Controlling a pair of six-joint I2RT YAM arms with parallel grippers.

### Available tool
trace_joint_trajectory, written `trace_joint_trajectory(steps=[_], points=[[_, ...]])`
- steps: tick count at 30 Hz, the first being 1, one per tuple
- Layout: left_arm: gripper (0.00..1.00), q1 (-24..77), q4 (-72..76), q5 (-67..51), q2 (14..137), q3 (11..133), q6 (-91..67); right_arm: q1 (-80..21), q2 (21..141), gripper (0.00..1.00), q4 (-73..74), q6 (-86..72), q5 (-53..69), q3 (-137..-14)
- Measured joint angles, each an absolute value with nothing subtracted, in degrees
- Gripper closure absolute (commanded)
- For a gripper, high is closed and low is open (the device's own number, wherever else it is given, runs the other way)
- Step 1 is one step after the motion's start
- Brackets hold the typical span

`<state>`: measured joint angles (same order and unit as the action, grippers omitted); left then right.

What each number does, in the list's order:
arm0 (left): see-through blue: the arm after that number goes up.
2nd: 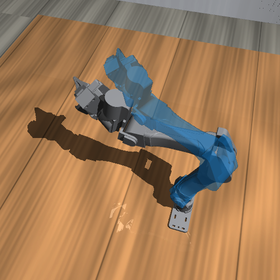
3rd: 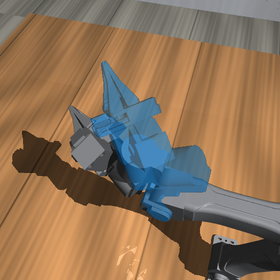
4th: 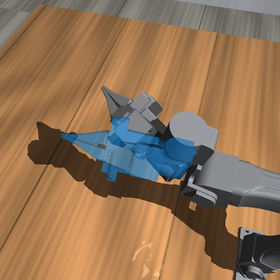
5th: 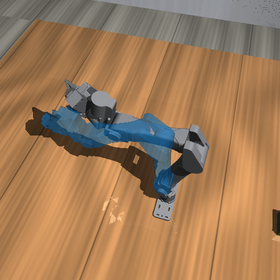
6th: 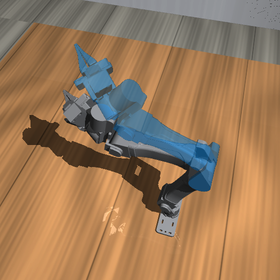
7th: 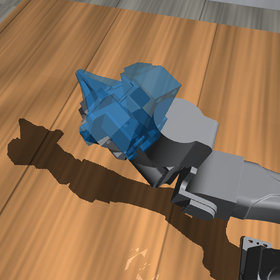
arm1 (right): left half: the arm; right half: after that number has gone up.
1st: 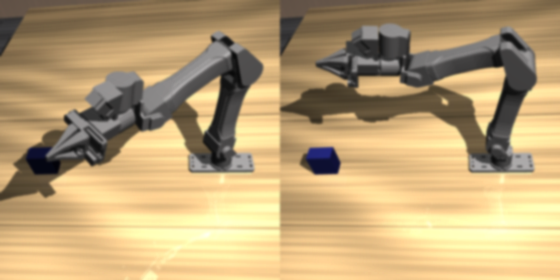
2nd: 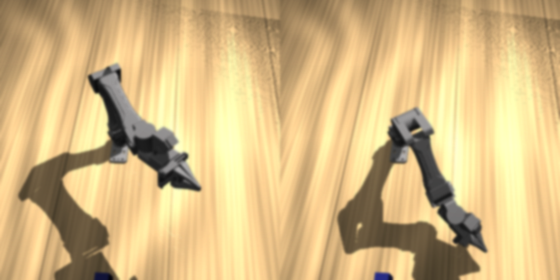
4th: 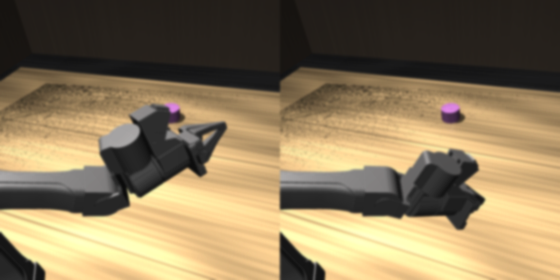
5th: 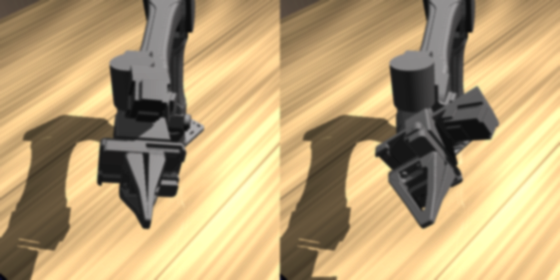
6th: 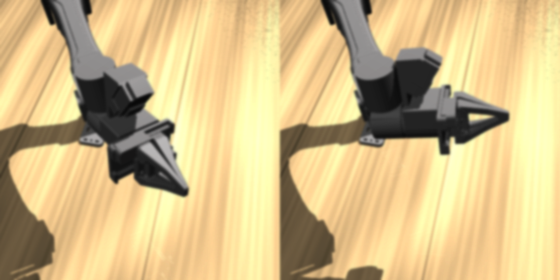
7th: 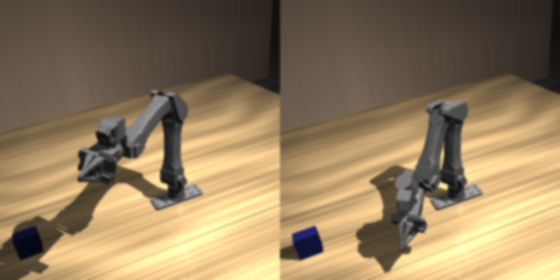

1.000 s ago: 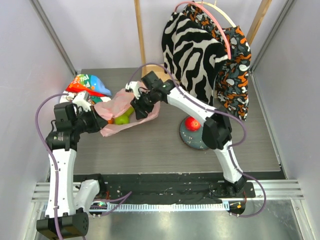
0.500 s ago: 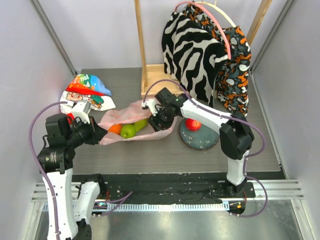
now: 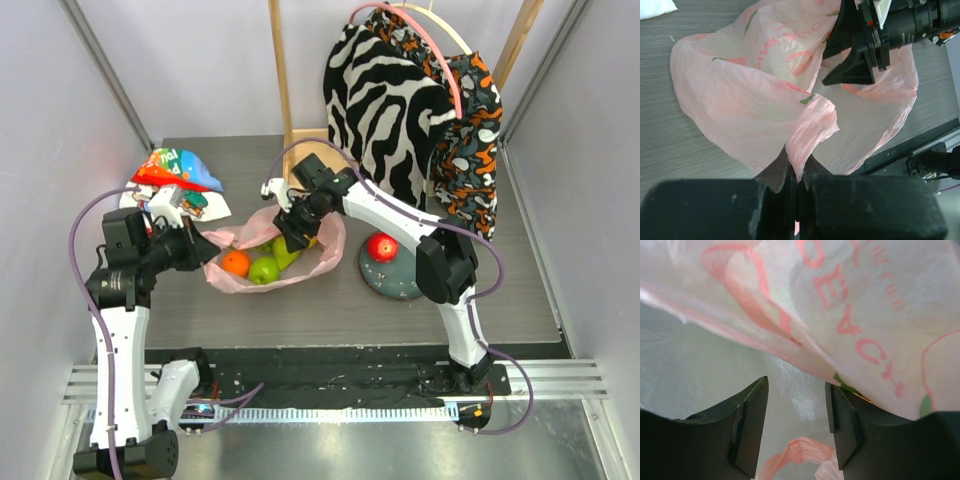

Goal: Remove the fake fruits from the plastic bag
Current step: Move the plastic bag to the center of the board, then take out the fake fruit from the plastic bag.

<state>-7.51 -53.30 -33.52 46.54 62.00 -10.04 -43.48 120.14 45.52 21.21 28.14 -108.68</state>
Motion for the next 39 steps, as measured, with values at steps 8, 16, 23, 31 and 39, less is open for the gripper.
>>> trace_joint_trajectory(steps=[8, 16, 23, 31, 39], points=[[1.00, -7.5, -49.1, -33.7, 48.6, 62.0, -12.7, -43.7, 119.9, 0.38, 47.8, 25.9, 31.7, -110.1], [1.00, -7.5, -48.1, -33.7, 48.9, 61.4, -13.8, -43.1, 123.7, 0.34, 42.4, 19.6, 19.1, -113.2], [1.00, -7.5, -47.3, -33.7, 49.8, 61.4, -14.4, -40.2, 130.8, 0.30, 39.4, 14.1, 11.1, -115.6], [1.00, -7.5, -46.9, -33.7, 51.2, 61.0, -14.6, -39.2, 133.9, 0.61, 38.8, 13.1, 10.2, -115.9], [1.00, -7.5, -44.5, -33.9, 52.6, 61.0, -15.3, -39.2, 131.4, 0.80, 38.5, 15.6, 15.6, -114.6]])
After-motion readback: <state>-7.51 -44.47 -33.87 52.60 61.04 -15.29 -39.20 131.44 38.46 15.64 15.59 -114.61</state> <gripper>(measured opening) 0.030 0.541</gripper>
